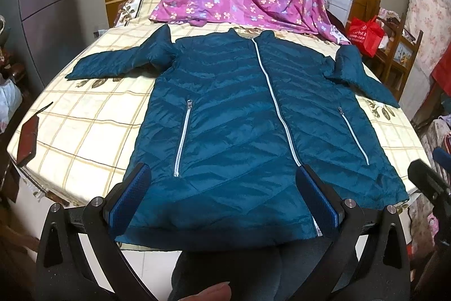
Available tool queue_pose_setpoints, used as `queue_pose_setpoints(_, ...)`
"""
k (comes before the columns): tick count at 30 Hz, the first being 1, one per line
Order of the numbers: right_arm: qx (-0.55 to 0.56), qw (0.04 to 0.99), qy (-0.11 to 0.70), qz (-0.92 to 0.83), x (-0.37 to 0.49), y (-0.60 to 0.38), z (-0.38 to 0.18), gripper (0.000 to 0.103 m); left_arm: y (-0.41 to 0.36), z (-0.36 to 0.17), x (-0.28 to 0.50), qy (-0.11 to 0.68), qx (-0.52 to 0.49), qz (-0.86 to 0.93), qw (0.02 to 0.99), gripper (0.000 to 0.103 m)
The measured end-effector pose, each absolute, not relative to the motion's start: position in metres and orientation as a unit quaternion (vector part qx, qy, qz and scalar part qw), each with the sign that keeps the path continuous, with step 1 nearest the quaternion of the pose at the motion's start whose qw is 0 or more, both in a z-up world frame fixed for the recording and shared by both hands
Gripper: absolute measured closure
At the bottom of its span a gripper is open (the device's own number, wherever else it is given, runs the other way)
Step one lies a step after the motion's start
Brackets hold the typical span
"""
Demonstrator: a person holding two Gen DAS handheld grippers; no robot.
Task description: Fold large clothes
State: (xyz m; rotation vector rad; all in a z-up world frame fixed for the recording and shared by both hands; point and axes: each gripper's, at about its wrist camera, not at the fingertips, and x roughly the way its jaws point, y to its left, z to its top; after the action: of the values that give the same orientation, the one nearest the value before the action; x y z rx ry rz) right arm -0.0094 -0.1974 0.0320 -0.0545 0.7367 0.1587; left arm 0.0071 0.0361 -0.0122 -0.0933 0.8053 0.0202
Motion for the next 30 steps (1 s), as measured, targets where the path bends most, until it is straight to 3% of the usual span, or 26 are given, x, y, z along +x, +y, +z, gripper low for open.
queue_pose_setpoints(20, -0.010, 0.935, 0.352, 0.041, -0.008, -0.224, 0.039, 0.000, 0.051, -0.038, 0.021, 0.407, -0.085, -0.010, 0.909, 0.000)
queue_pose_setpoints(30, -0.042, 0.949, 0.304, -0.073, 0.046, -0.295, 0.102, 0.000, 0.056, -0.034, 0.015, 0.387, -0.096, 0.011, 0.917, 0.000)
